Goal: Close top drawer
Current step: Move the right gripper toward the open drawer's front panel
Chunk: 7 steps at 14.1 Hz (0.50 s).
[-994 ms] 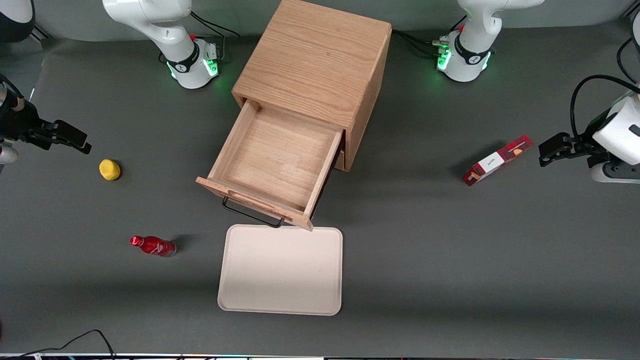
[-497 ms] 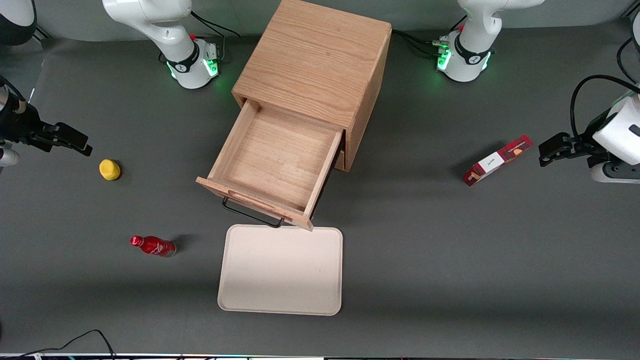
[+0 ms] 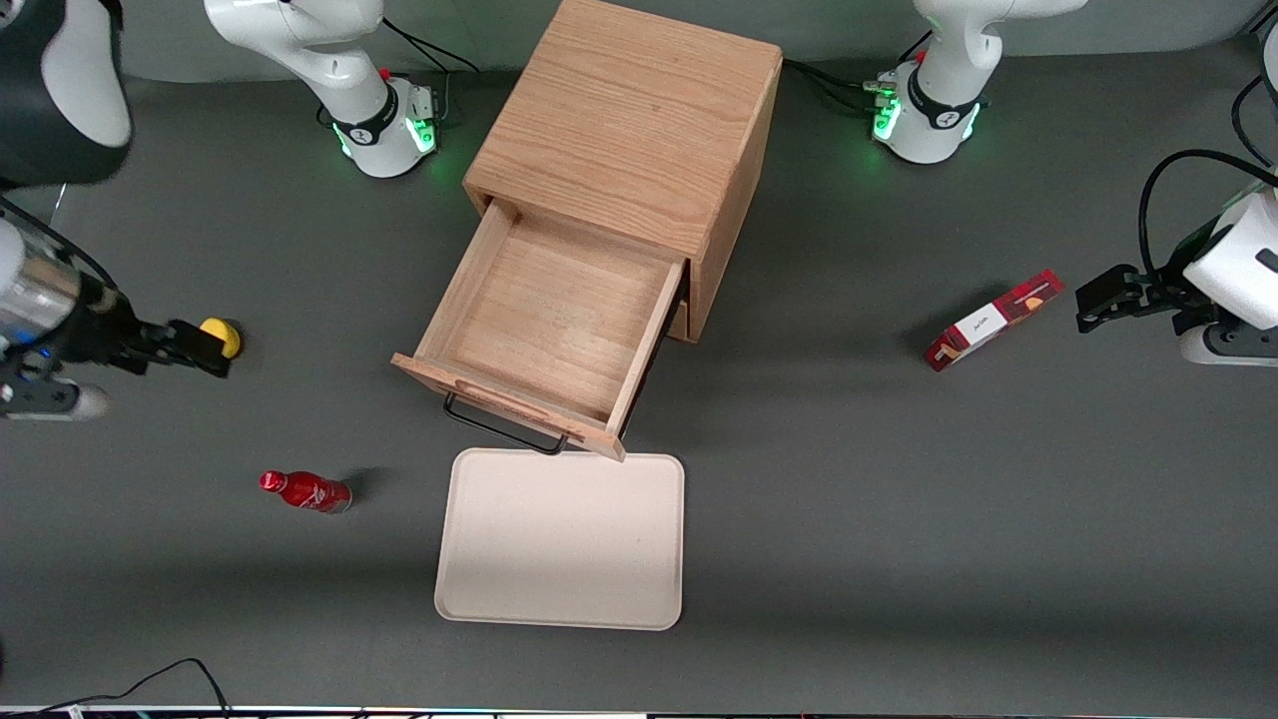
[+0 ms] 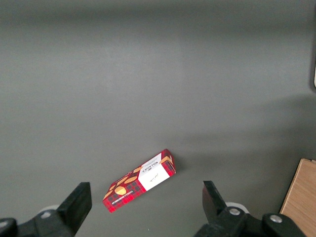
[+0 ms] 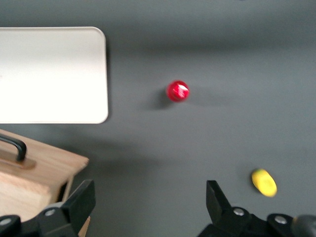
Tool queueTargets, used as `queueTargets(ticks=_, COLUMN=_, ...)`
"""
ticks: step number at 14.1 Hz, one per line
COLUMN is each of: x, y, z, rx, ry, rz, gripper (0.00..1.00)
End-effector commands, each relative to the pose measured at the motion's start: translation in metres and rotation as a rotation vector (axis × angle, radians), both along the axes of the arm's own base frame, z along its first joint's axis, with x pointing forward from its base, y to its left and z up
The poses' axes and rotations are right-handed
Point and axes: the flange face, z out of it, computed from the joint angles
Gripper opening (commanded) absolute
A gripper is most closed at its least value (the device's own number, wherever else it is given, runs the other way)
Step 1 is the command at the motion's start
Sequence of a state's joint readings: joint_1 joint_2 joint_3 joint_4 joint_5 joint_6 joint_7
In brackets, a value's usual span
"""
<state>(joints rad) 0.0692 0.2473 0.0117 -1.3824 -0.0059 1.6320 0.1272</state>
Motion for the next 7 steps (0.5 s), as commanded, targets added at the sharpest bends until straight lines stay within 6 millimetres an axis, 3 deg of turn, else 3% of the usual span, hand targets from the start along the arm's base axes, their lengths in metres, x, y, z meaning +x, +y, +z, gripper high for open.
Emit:
queueTargets(ticks=1, x=0.047, y=0.027, z=-0.012, rx=0.02, ry=-0.019, rz=0.054, gripper=1.0)
queueTargets(ticks=4, x=0.066, y=0.059, z=-0.023, rx=0.031, ry=-0.042, rz=0.266, gripper=1.0)
queueTargets(ticks=7, x=0.071, y=0.087, z=-0.029, rx=0.065, ry=-0.076, rz=0.492, gripper=1.0)
